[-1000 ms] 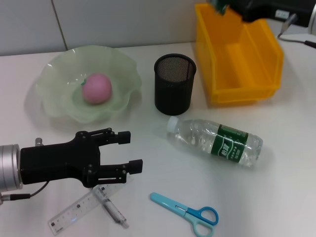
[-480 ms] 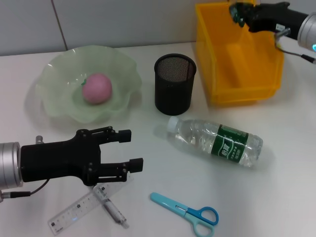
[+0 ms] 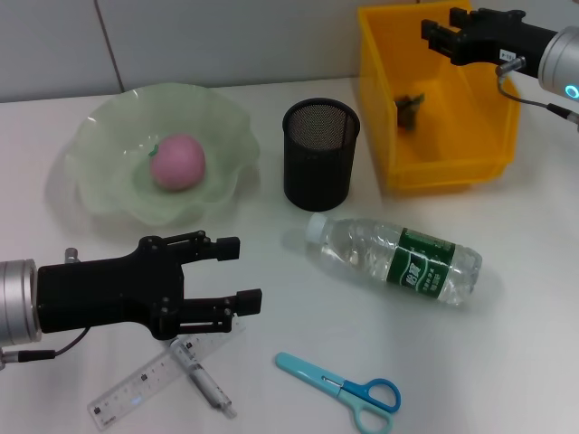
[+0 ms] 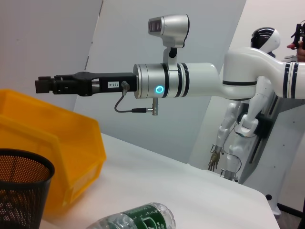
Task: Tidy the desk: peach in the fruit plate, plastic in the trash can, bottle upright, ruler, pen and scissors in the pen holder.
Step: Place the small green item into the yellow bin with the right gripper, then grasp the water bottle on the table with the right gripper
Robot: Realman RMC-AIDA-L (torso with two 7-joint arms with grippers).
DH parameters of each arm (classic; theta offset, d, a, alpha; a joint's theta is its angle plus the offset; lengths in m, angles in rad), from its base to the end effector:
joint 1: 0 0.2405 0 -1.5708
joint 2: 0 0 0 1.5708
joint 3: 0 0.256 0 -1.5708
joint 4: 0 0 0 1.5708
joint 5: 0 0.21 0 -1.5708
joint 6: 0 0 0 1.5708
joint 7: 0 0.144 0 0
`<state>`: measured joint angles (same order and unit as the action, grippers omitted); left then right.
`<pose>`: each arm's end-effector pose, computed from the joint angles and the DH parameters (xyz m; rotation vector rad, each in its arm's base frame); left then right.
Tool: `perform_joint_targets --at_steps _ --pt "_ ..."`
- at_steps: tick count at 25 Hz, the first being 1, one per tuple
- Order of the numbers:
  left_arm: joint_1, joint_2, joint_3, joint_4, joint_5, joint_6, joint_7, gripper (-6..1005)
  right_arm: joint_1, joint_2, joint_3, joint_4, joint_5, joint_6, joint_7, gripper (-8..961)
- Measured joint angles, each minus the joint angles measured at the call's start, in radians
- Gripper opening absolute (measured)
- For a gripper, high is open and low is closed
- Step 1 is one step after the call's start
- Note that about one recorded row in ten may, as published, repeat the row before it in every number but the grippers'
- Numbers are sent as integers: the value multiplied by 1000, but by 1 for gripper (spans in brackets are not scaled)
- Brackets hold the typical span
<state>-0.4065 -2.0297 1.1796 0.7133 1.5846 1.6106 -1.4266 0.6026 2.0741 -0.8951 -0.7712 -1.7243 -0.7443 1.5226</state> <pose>-0.2355 0.2941 -0.0160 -2.9100 -0.5699 -0.8978 0.2511 0.4443 0.0516 -2.0375 0.6694 0.5119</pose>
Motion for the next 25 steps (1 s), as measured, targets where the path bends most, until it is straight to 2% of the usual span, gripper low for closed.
perform_joint_targets --at_steps 7,13,16,20,25 --pt "0 1 0 0 0 0 0 812 -6 0 10 -10 16 -6 4 564" --pt "0 0 0 0 0 0 0 812 -20 -5 17 -23 66 -66 14 723" --pt "0 -1 0 0 0 0 0 812 -28 -6 35 -47 69 -125 50 741" --pt "1 -1 0 0 0 0 0 811 -58 -10 47 -139 68 -280 144 764" --pt "0 -3 0 1 -2 1 0 811 -80 -34 46 -311 -20 -537 328 770"
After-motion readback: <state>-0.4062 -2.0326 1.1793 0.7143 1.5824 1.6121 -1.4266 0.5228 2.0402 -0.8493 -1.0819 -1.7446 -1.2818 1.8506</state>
